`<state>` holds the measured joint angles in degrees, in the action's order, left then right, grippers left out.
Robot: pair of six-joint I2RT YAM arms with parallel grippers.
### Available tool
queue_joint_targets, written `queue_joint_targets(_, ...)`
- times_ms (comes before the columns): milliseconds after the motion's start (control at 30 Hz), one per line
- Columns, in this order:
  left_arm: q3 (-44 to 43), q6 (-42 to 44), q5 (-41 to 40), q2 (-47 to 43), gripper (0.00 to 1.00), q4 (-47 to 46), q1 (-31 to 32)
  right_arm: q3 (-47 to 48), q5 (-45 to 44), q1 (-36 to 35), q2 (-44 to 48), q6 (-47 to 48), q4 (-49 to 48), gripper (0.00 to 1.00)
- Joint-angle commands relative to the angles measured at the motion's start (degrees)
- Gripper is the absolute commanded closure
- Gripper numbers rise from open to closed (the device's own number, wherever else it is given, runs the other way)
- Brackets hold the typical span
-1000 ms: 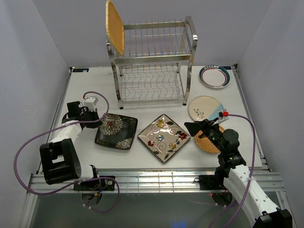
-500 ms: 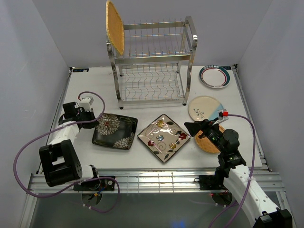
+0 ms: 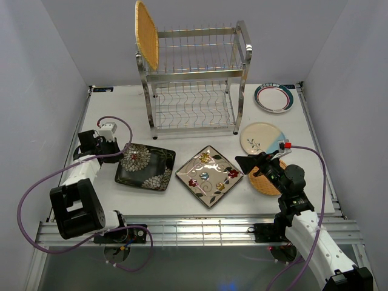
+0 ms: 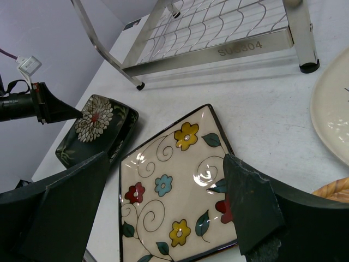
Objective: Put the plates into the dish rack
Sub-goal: Pick up the plate at the center of the board.
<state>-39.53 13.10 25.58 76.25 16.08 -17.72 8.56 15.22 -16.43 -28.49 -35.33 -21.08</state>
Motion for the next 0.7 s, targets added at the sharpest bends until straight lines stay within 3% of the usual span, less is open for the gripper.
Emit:
queue_joint_targets(0,-1.3,1.6,-2.6,0.3,0.89,-2.1,-0.7,1.5,0.8,-0.1,0.2,0.8,-1.9,0.10)
queue_joint_targets(167,-1.3,1.2,-3.1,-0.3,0.70,-2.2,-0.8,1.5,0.9,-0.1,0.1,0.7,-2.1,0.10)
queue_joint_targets(300,-1.3,1.2,-2.9,-0.7,0.49,-2.2,-0.8,1.5,1.1,-0.1,0.1,0.7,-2.2,0.10)
queue_joint_targets(433,-1.2,1.2,-2.3,0.0,0.36,-2.3,-0.8,1.5,1.2,-0.1,0.1,0.6,-2.3,0.10)
queue_joint_targets(667,-1.5,1.7,1.2,0.1,0.28,-1.5,-1.4,1.5,1.1,-0.1,0.1,0.7,-2.3,0.10)
